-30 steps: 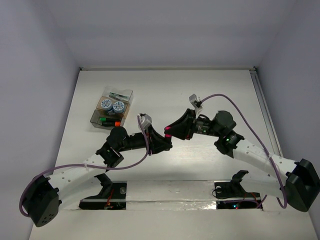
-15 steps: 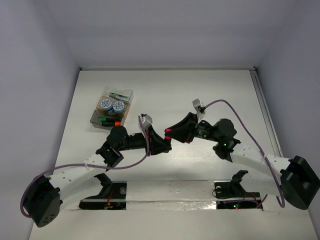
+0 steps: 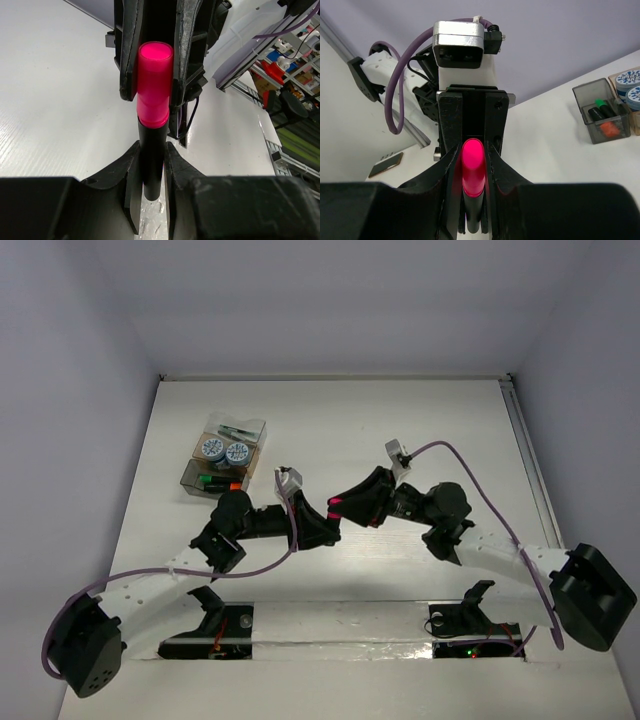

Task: Sort the stationery into containers
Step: Close the pen cap on the pen.

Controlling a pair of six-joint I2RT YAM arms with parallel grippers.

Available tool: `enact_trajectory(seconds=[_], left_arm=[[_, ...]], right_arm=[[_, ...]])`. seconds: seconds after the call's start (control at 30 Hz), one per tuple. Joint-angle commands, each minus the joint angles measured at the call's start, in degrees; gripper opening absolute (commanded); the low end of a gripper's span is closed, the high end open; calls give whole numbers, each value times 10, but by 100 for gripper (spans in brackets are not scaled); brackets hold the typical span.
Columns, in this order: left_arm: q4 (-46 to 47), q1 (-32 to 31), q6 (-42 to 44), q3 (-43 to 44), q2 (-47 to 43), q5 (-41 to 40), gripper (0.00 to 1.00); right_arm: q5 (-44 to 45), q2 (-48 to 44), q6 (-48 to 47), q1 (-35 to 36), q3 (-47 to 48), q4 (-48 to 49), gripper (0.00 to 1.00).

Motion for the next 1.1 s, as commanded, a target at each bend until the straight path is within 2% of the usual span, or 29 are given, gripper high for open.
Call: enact_trajectory(seconds=[0.0, 0.23, 1.07], left_arm=[[153, 34, -2, 90, -37, -93, 0], [149, 45, 5, 101, -35, -101, 0], [163, 68, 6, 133, 2, -109, 0]], right_arm=[[-140, 2, 7, 48, -42, -105, 0], [-142, -2, -7, 69, -47, -152, 0], [-65, 47, 24, 147, -126, -102, 0]])
